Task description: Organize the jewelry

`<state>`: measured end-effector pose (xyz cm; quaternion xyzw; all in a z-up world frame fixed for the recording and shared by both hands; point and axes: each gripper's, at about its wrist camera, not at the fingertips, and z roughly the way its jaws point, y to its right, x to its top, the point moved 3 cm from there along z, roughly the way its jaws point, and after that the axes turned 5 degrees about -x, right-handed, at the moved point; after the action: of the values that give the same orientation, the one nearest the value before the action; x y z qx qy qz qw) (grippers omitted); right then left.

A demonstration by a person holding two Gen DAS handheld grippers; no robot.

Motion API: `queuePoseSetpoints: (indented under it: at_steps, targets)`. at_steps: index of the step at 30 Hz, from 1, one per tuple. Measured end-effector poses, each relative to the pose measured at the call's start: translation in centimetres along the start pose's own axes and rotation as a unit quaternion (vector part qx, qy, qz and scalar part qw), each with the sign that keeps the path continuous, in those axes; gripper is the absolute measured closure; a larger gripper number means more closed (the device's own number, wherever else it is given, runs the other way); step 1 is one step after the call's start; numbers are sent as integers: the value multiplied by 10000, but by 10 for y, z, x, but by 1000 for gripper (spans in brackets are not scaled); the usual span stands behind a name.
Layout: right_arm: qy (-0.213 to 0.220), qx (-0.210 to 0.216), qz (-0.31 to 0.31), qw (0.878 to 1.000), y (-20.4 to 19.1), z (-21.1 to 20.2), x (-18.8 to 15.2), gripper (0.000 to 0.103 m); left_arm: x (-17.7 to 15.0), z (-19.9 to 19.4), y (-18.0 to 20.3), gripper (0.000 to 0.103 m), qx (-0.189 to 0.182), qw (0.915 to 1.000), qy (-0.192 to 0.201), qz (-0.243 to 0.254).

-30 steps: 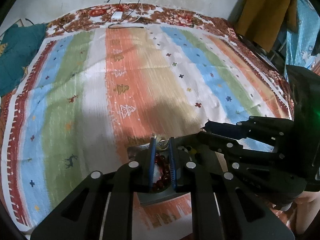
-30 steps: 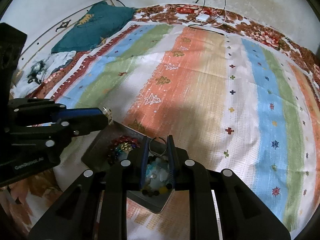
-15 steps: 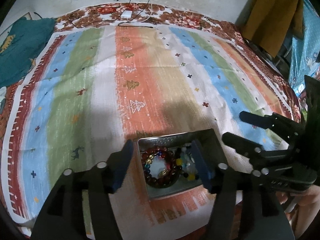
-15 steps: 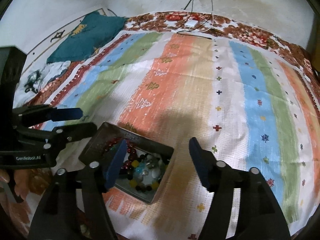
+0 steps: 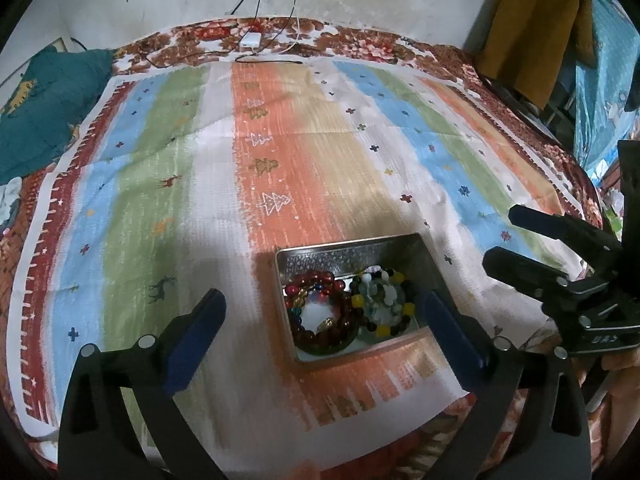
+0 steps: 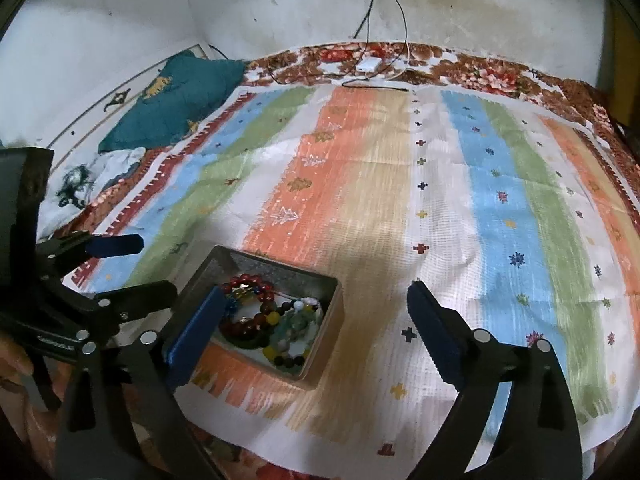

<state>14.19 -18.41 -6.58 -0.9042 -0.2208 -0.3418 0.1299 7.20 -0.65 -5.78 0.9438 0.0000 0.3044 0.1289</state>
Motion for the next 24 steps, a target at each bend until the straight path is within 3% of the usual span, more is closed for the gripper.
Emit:
queuePoseSetpoints:
  at_steps: [7,24]
  targets:
    - [173,38,-53,9998,-3,-15,-12,7,-12,-12,9,6,465,9981,290,293]
    - [359,157,-73,9992,-10,-32,-29,7,-33,-32,28,6,403,9959,701,403]
